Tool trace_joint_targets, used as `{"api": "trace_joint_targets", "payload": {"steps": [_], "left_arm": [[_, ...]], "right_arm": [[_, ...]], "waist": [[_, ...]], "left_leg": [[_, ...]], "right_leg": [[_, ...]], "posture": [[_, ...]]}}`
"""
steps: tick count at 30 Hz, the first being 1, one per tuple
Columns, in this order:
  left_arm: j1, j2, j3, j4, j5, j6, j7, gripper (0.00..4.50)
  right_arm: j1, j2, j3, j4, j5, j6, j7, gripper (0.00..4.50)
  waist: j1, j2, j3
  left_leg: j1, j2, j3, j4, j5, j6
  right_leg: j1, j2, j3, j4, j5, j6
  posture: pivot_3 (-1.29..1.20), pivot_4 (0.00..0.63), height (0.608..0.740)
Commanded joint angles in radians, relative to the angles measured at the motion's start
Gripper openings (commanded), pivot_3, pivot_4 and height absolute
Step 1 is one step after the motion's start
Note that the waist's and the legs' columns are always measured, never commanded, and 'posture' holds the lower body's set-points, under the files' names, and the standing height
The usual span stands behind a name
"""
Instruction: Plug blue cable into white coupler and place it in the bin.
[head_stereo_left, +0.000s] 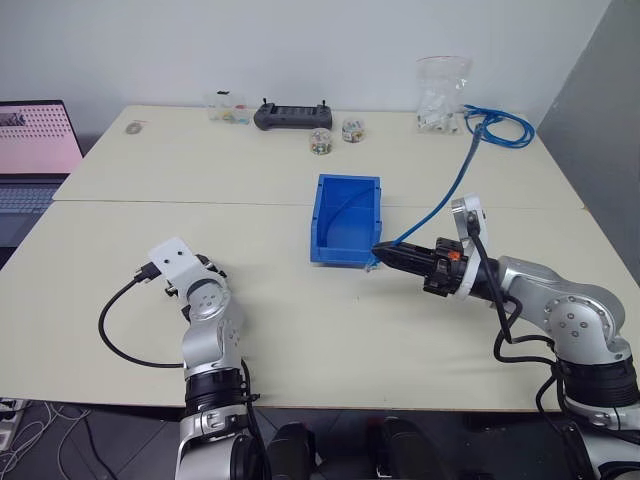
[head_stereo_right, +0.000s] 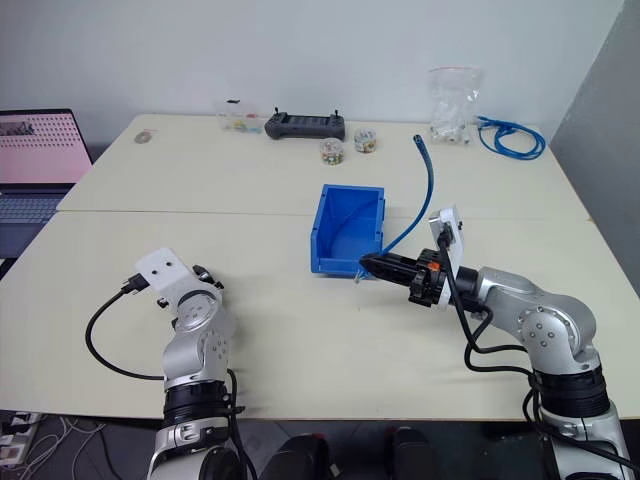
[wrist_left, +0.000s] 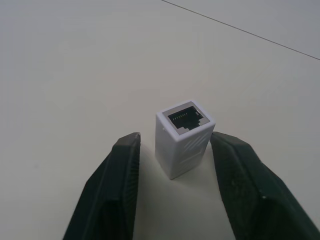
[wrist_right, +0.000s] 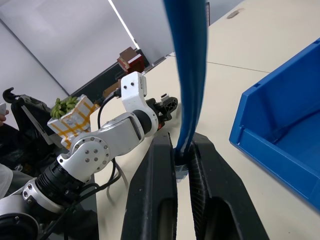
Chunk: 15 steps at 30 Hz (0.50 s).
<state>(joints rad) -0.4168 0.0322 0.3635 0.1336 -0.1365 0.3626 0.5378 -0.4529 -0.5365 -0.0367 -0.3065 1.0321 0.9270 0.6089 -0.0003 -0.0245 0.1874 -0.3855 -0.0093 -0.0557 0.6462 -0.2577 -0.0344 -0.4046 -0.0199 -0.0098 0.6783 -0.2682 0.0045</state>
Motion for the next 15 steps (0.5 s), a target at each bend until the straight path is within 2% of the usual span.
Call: {"api": "trace_joint_targets", "payload": {"steps": [1, 2, 5, 7, 13, 15], "left_arm": [[0.002, 0.006, 0.006, -0.033, 0.014, 0.014, 0.005, 1.2], [0.005, 0.007, 0.005, -0.037, 0.016, 0.022, 0.003, 0.95], [0.024, 0.016, -0.01, -0.058, 0.021, 0.048, -0.021, 0.91], [0.051, 0.055, -0.066, -0.098, 0.038, 0.028, -0.11, 0.91], [0.211, 0.176, -0.201, -0.296, -0.046, 0.085, -0.464, 0.91], [0.244, 0.25, -0.289, -0.346, -0.067, 0.11, -0.626, 0.91]], "right_arm": [[-0.02, -0.002, -0.023, -0.025, 0.0, -0.005, 0.012, 0.05], [-0.021, -0.002, -0.023, -0.024, -0.001, -0.005, 0.011, 0.05], [-0.02, -0.002, -0.023, -0.025, -0.003, -0.006, 0.011, 0.05], [-0.015, -0.004, -0.023, -0.029, -0.006, -0.007, 0.01, 0.05], [0.029, -0.021, -0.042, -0.071, -0.004, -0.003, -0.005, 0.05], [0.053, -0.028, -0.051, -0.099, -0.002, -0.003, -0.013, 0.05]], "waist": [[0.0, 0.0, 0.0], [0.0, 0.0, 0.0], [0.0, 0.0, 0.0], [-0.001, 0.0, 0.0], [-0.002, 0.0, 0.0], [-0.002, 0.0, 0.0]], "left_leg": [[0.0, 0.0, 0.0, 0.0, 0.0, 0.0], [0.0, 0.0, 0.0, 0.0, 0.0, 0.0], [0.0, 0.0, 0.0, 0.0, 0.0, 0.0], [0.0, 0.0, 0.0, 0.0, 0.0, 0.0], [0.001, 0.0, 0.0, 0.0, 0.0, 0.0], [0.001, 0.0, 0.0, -0.001, 0.0, 0.0]], "right_leg": [[0.0, 0.0, 0.0, 0.0, 0.0, 0.0], [0.0, 0.0, 0.0, 0.0, 0.0, 0.0], [0.0, 0.0, 0.0, 0.0, 0.0, 0.0], [0.0, 0.0, 0.0, 0.0, 0.0, 0.0], [0.0, 0.0, 0.0, 0.0, 0.0, 0.0], [0.0, 0.0, 0.001, 0.0, 0.0, 0.0]], "posture": [[0.0, 0.15, 0.74], [0.0, 0.15, 0.74], [0.0, 0.15, 0.74], [0.0, 0.15, 0.74], [0.0, 0.15, 0.74], [0.0, 0.15, 0.74]]}}
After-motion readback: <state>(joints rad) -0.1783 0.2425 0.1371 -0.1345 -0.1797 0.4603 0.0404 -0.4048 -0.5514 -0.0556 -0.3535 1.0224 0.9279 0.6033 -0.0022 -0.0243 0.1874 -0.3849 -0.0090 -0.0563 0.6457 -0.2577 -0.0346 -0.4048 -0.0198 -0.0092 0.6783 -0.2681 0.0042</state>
